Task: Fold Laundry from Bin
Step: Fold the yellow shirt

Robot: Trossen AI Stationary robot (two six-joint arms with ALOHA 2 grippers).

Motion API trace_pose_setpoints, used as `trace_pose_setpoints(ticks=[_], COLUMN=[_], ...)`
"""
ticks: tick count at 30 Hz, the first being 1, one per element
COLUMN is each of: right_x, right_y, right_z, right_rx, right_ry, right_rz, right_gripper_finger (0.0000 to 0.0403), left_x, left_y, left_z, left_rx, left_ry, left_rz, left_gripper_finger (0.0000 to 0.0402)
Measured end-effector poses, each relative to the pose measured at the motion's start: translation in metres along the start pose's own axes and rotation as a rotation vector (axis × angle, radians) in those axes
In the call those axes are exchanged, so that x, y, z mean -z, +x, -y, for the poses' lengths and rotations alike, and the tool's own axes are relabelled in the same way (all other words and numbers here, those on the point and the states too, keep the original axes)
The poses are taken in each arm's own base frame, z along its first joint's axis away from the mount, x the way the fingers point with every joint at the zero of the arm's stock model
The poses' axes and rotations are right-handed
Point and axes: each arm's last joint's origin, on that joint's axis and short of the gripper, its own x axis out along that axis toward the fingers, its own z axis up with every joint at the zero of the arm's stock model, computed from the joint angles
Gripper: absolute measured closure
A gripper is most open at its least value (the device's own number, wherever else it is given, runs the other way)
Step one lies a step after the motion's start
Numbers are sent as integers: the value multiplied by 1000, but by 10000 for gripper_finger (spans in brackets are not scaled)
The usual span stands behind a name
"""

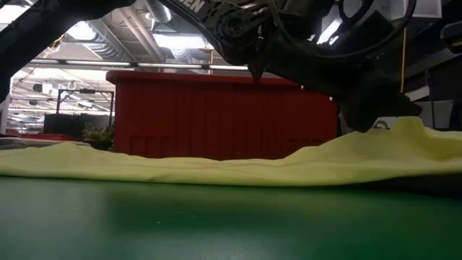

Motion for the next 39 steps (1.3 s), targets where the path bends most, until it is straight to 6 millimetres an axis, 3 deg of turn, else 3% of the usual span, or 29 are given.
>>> trace_pose_setpoints(ticks=[7, 18, 31, 39], right_x=[0, 0, 0, 14], right_y=[0, 0, 0, -1], right_z=[0, 0, 0, 2], right_rx=[0, 0, 0, 3], right_ry=[0, -1, -1, 160], right_rz=[2, 0, -1, -150], right_gripper_finger=[396, 396, 396, 396], left_x=[21, 22, 21, 10], left_y=[10, 10, 10, 2], left_z=[12, 2, 5, -2], left_rx=[39, -24, 45, 9], left_ry=[55, 45, 43, -35], left_rz=[-30, -38, 7, -47], left_gripper_finger=[222, 230, 387, 400])
